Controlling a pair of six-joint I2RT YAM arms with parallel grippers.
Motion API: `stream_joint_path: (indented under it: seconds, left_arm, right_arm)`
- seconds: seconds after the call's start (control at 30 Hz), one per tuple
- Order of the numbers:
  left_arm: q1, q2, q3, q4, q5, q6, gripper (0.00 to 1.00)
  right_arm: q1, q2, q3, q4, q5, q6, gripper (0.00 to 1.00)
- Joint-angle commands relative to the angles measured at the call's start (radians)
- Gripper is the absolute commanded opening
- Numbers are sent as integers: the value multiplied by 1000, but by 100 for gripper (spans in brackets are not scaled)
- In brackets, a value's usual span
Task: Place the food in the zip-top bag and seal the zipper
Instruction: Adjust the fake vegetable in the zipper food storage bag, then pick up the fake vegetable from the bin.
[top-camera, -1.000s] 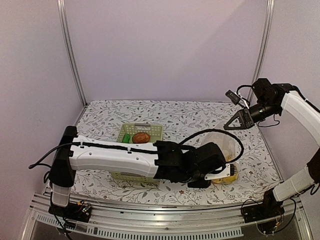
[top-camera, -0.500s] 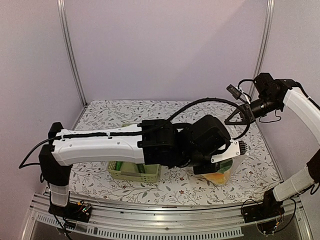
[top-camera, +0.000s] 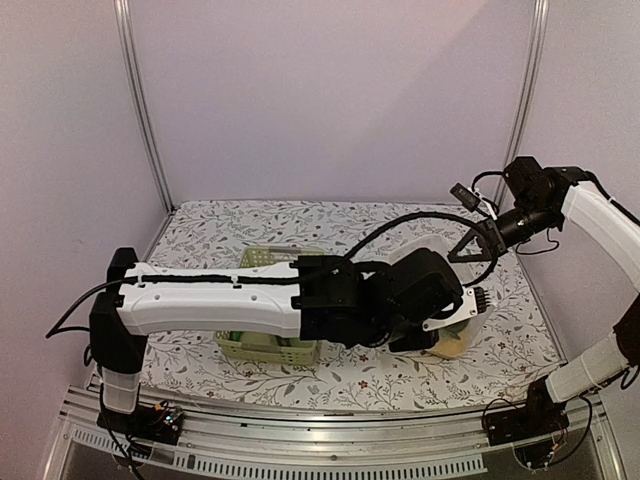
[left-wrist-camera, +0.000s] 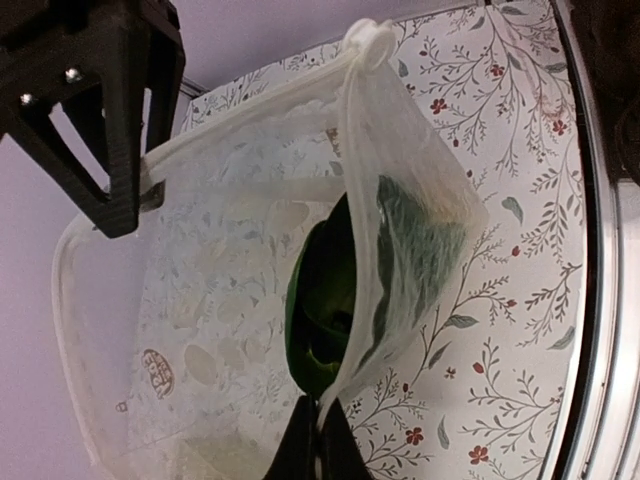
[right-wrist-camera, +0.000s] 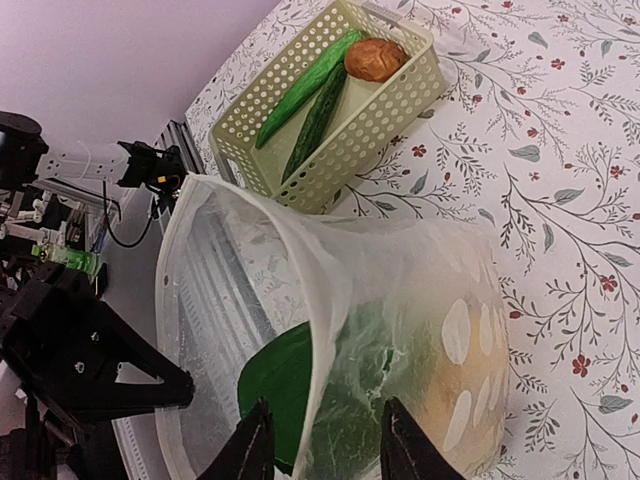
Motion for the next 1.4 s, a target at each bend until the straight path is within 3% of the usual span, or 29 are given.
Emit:
stream_joint_path:
  seconds: [0.0,0.17,0.33,0.47,0.63,0.73,0.83,0.97,1.1,1.2,1.37]
  left_arm:
    - [-1,-7,-8,74,-39,-9,0]
    - [0,6,26,95,-95,6,0]
    - [1,12,35,136,-101,14,0]
    - [3,30,32,171,-123,-3,1]
    - [18,21,8,230,-149,-79,24]
    - [22,-17,-70,286,-140,-128,44]
    - [15,-87,-157,327,-148,-159,54]
    - [9,-231,-319,401,-198,-218,65]
    - [12,-411,-562,553,-266,-231,83]
    - [22,-519,-682,599,-310,-260,90]
    - [87,-609,-741,479,-373,-431,89]
  right_arm:
    - [5,-29,-21,19,67,3,36]
    - [7,-42,-9,10,97,4,33]
    - [9,-59,15,34,204,13,8]
    - [9,-70,23,78,314,25,2]
    - [8,-64,39,93,308,30,0]
    - [9,-50,40,102,304,31,0]
    - [8,-39,40,110,310,32,0]
    - [9,-25,49,112,311,32,0]
    - [10,-16,43,126,314,33,0]
    - [9,-7,31,138,313,35,0]
    - [8,0,31,143,309,37,0]
